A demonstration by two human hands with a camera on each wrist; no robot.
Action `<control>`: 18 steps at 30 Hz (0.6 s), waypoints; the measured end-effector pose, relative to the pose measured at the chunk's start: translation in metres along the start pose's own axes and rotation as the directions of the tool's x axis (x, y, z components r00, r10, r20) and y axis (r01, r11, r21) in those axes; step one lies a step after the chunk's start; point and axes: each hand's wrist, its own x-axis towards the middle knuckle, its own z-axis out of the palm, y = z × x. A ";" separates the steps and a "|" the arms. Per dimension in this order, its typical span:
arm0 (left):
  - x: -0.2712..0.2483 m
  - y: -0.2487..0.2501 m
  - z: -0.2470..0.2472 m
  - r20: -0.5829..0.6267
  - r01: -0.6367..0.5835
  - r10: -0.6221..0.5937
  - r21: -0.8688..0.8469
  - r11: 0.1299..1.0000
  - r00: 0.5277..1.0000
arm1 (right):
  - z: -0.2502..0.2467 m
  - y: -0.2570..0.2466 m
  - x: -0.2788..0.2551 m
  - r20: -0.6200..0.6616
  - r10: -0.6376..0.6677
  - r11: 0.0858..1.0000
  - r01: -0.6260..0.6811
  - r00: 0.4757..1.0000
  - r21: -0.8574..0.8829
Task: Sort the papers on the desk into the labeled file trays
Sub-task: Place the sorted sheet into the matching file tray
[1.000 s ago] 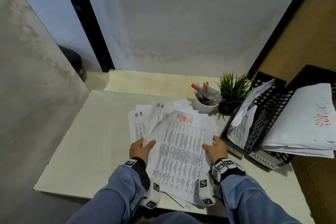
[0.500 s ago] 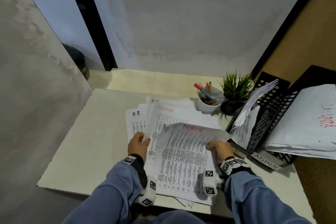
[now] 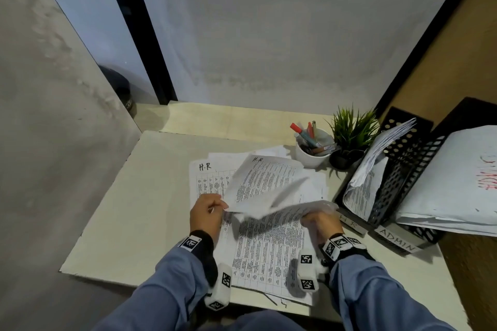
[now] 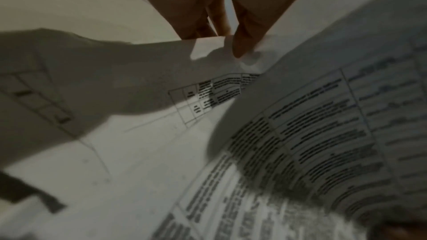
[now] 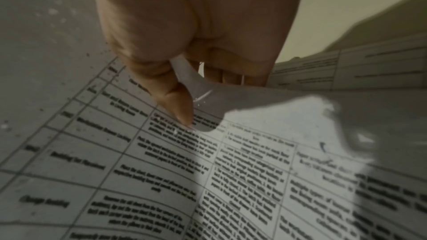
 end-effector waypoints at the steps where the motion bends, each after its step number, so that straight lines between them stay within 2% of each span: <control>1: 0.001 -0.001 0.001 0.017 0.027 -0.026 -0.057 0.998 1.000 | 0.000 -0.001 0.002 -0.013 -0.001 0.999 0.000 1.000 -0.039; 3: 0.000 0.005 0.005 0.075 0.103 -0.092 -0.161 0.982 0.993 | -0.001 -0.002 0.006 -0.027 -0.004 0.994 0.001 1.000 -0.109; 6: -0.001 0.016 0.008 0.151 0.194 -0.168 -0.179 0.965 0.974 | 0.000 -0.003 0.007 -0.062 -0.020 0.989 0.010 0.998 -0.145; 8: -0.002 0.026 0.008 0.201 0.196 -0.166 -0.143 0.970 0.965 | 0.004 -0.006 0.003 -0.071 -0.035 0.999 0.033 0.997 -0.024; 10: -0.006 0.033 0.010 0.318 0.222 -0.159 -0.172 0.960 0.935 | 0.010 -0.012 0.002 -0.058 -0.049 0.989 0.057 0.997 0.140; 12: -0.013 0.046 0.012 0.382 0.251 -0.160 -0.203 0.946 0.910 | 0.015 -0.026 -0.005 0.009 -0.114 0.977 0.111 0.993 0.185; 13: -0.017 0.054 0.014 0.385 0.242 -0.136 -0.242 0.940 0.913 | 0.017 -0.034 -0.008 0.029 -0.167 0.971 0.159 0.986 0.178; 15: -0.022 0.069 0.017 0.352 0.138 -0.048 -0.235 0.962 0.935 | 0.019 -0.052 -0.021 0.028 -0.293 0.948 0.287 0.956 0.135; 16: -0.024 0.077 0.018 0.304 0.054 0.008 -0.194 0.980 0.953 | 0.019 -0.061 -0.028 0.021 -0.383 0.920 0.379 0.924 0.099; 18: -0.023 0.093 0.017 0.192 -0.085 0.116 -0.166 0.983 0.974 | 0.018 -0.079 -0.045 0.031 -0.560 0.828 0.558 0.828 0.055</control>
